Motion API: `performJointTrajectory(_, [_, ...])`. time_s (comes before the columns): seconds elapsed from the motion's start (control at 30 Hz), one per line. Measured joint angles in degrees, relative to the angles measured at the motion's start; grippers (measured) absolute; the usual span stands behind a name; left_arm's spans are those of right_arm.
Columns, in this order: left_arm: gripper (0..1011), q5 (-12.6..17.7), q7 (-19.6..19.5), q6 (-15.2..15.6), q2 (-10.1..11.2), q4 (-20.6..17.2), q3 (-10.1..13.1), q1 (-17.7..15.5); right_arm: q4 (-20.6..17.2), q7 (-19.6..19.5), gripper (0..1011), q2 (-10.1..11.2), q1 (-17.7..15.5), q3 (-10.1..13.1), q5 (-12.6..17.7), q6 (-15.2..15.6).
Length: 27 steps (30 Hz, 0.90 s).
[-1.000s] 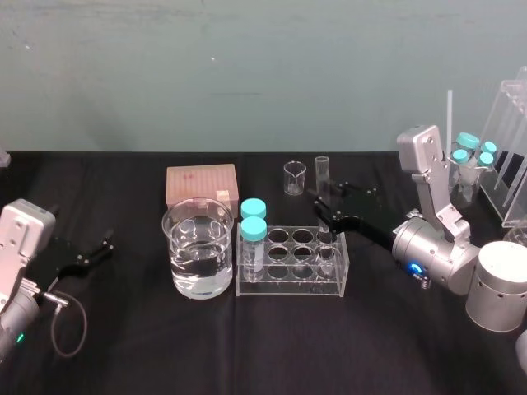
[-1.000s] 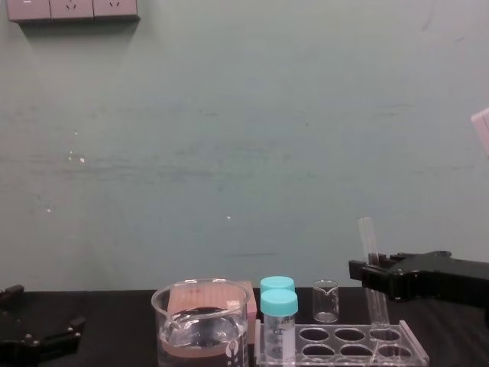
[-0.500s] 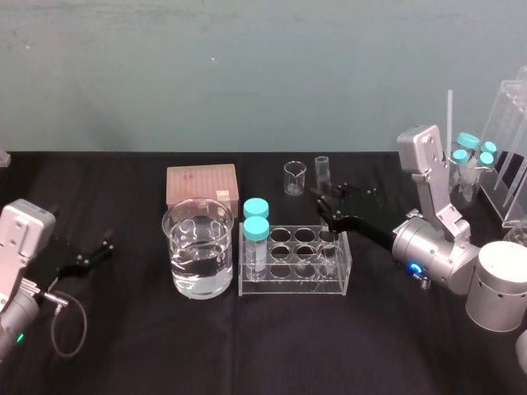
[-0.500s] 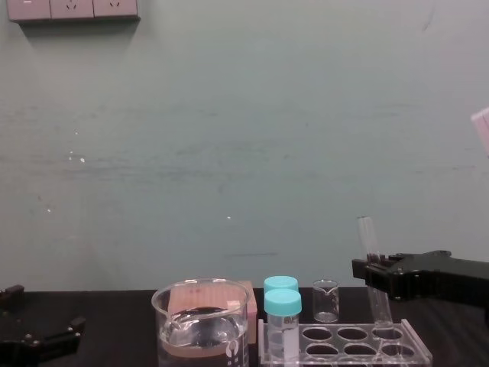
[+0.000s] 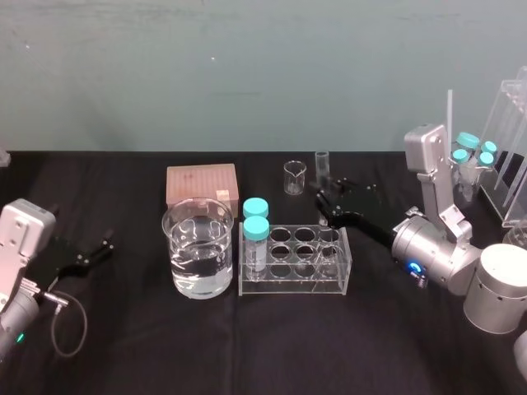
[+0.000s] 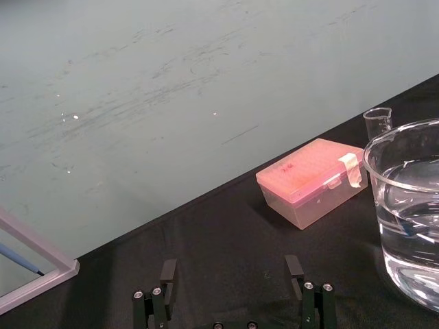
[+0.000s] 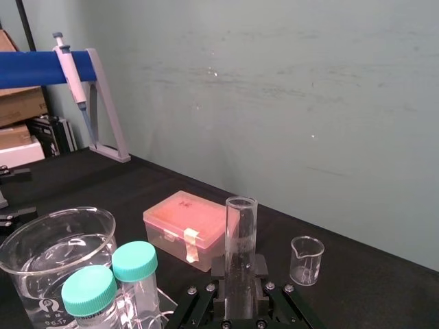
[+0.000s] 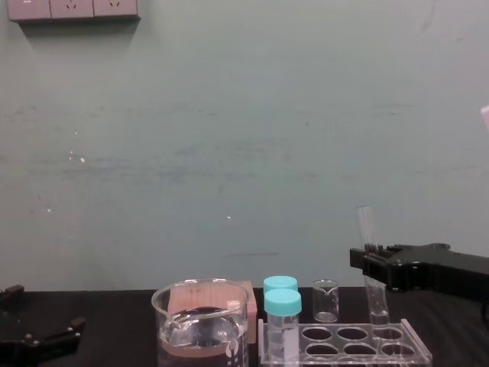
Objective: Hold the test tube with one hand and immerse one end into the beaker, then return it to the test tube rack.
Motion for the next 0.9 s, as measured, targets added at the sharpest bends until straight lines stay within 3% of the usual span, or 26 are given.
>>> performJointTrajectory(0.2, [1000,0.00,0.00,0.00,0.00,0.00,0.00,0.00,0.26,0.57,235,-0.10,-0.09,0.30,0.05,-1.07])
performJointTrajectory(0.57, [1000,0.00,0.00,0.00,0.00,0.00,0.00,0.00,1.69,2.56,235,-0.71,-0.49,1.35,0.57,-7.01])
performJointTrajectory(0.9, [1000,0.00,0.00,0.00,0.00,0.00,0.00,0.00,1.74,3.48,235,-0.74,-0.89,1.75,1.10,-8.12])
